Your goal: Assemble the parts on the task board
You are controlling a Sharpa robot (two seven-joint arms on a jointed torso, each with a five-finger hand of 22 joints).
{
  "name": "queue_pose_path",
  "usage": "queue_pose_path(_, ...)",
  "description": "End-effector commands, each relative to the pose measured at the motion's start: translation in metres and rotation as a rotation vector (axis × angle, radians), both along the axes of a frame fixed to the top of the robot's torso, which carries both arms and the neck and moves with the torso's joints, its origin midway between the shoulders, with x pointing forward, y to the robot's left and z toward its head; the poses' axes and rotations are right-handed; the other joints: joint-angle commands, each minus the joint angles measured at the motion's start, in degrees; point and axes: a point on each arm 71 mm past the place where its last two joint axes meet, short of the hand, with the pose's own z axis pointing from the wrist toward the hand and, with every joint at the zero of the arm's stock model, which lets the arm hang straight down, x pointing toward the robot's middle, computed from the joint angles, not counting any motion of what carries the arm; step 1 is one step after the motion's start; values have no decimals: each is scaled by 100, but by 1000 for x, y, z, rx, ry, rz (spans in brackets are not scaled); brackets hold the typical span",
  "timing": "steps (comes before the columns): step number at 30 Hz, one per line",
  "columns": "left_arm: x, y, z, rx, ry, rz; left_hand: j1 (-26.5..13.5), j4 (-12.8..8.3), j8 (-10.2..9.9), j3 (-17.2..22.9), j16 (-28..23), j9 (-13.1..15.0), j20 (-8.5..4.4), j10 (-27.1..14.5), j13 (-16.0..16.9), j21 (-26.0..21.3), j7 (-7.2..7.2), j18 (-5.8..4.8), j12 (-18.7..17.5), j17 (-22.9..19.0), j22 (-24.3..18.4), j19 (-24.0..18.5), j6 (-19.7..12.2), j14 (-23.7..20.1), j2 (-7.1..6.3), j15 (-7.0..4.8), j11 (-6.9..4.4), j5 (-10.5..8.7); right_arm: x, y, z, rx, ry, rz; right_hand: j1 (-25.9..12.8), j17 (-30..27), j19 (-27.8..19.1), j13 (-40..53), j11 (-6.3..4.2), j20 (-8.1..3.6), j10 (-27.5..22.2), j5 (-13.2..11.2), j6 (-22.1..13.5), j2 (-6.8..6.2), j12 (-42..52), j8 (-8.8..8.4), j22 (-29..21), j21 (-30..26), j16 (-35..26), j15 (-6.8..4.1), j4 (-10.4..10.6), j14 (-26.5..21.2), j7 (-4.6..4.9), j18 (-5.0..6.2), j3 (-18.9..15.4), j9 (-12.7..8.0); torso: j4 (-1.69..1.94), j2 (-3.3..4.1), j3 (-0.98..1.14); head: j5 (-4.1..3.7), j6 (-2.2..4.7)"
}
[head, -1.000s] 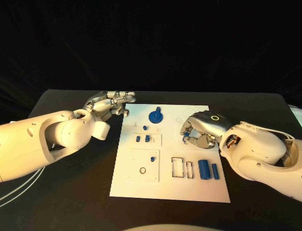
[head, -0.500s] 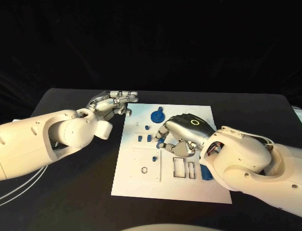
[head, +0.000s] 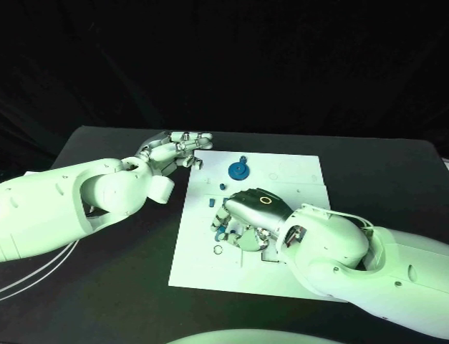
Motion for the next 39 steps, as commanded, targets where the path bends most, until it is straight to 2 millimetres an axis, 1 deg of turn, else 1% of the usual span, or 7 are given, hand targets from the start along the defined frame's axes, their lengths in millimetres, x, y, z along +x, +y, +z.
queue_pose_path(1,0,-4,1,-9,-9,-18,-3,-31,26,-19,-34,-6,-10,-37,-3,-29,9,42,17,-14,-11,-5,-37,-55,60,-2,10,2,-2,3,-8,-31,35,41,92,1,6,8,-209,-3,254,24,3,57,-32,-24,37,22,13,18,-103,173,45,-51,129,8,3,-3,4,11,-16)
queue_pose_path(10,0,-4,1,-9,-9,-18,-3,-31,26,-19,-34,-6,-10,-37,-3,-29,9,42,17,-14,-11,-5,-37,-55,60,-2,10,2,1,3,-19,-56,61,43,91,2,6,8,-205,1,247,33,-5,58,-45,-32,40,24,15,22,-115,173,50,-51,143,8,0,-1,12,39,-33)
queue_pose_path(13,0,-4,1,-9,-9,-17,-3,-31,26,-19,-34,-6,-10,-37,-3,-29,9,42,17,-14,-11,-5,-37,-55,60,-2,10,2,1,4,-22,-64,69,45,91,1,7,8,-204,2,247,34,-5,59,-47,-34,41,25,14,23,-117,173,50,-52,146,8,-1,-2,11,42,-36)
queue_pose_path(23,0,-3,1,-9,-8,-17,-3,-31,26,-19,-34,-6,-10,-37,-3,-29,9,42,17,-14,-11,-5,-37,-55,60,-2,10,2,0,5,-26,-73,84,51,90,-5,3,9,-203,4,249,36,-5,61,-48,-35,37,22,11,24,-120,172,51,-50,149,9,2,-4,8,63,-64)
queue_pose_path(34,0,-3,1,-9,-8,-19,-3,-31,26,-19,-34,-6,-10,-37,-3,-29,9,42,17,-14,-11,-5,-37,-55,60,-2,10,2,0,7,-30,-95,93,51,89,-12,-6,11,-202,6,252,40,-5,62,-52,-37,26,14,7,26,-126,171,53,-47,156,10,1,-4,9,66,-69)
queue_pose_path(37,0,-3,1,-9,-8,-19,-3,-31,26,-19,-34,-6,-10,-37,-3,-29,9,42,17,-14,-11,-5,-37,-55,60,-2,10,2,0,7,-31,-109,92,47,46,-37,-32,6,-183,17,211,41,-45,41,-89,-67,-3,-8,-8,41,-126,164,72,-40,156,5,0,-4,7,66,-71)
queue_pose_path(39,0,-3,1,-9,-8,-18,-3,-31,26,-19,-34,-6,-10,-37,-3,-29,9,42,17,-14,-11,-5,-37,-55,60,-2,10,2,1,7,-33,-124,95,43,-78,-104,-93,-28,-117,50,30,91,-219,-29,-193,-172,-72,-63,-51,97,-88,145,136,-25,133,-33,0,-4,7,66,-71)
